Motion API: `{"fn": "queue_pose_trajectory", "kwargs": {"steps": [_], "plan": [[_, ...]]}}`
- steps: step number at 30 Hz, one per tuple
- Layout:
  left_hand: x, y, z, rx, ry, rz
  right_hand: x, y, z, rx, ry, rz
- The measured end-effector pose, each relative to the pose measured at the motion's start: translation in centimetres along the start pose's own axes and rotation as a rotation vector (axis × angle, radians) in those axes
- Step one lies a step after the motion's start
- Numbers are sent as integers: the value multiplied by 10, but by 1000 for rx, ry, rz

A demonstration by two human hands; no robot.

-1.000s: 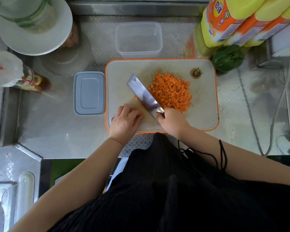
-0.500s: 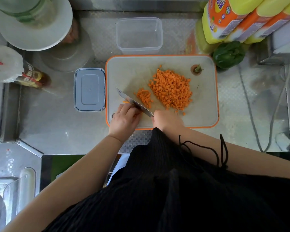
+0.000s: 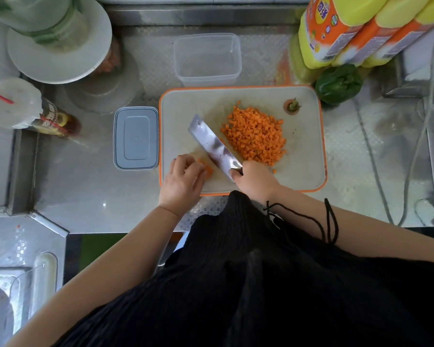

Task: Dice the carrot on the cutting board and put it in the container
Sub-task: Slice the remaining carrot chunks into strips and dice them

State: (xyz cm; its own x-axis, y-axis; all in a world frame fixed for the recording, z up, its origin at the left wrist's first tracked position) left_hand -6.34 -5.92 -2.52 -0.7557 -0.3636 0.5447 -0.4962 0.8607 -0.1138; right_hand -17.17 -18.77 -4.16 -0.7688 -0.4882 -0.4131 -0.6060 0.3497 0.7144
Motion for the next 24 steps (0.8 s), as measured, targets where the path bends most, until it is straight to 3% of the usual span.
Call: {"fn": "queue_pose_trajectory", "kwargs": {"steps": [4, 6, 17, 24], "plan": [[-35, -10, -8, -13, 117, -249, -6, 5, 3, 3, 84, -19], [-39, -17, -7, -64, 140, -270, -9, 6, 4, 1, 109, -21], [-14, -7, 4, -159, 144, -123, -20, 16, 2, -18, 164, -24], [-8, -6, 11, -60, 40, -31, -29, 20, 11, -52, 249, -67]]}}
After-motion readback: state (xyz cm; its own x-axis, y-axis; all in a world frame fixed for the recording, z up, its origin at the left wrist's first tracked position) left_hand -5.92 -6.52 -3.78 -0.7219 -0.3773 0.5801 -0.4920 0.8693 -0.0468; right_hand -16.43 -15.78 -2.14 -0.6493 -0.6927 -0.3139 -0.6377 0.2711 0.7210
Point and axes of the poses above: each hand's wrist, its own y-axis away from the middle knuckle, its own z-axis out of the palm, x = y × z, the point moved 10 cm from there along -y, towards the middle knuckle, and after that the axes turned 8 degrees about -x, right-handed, at the moved point
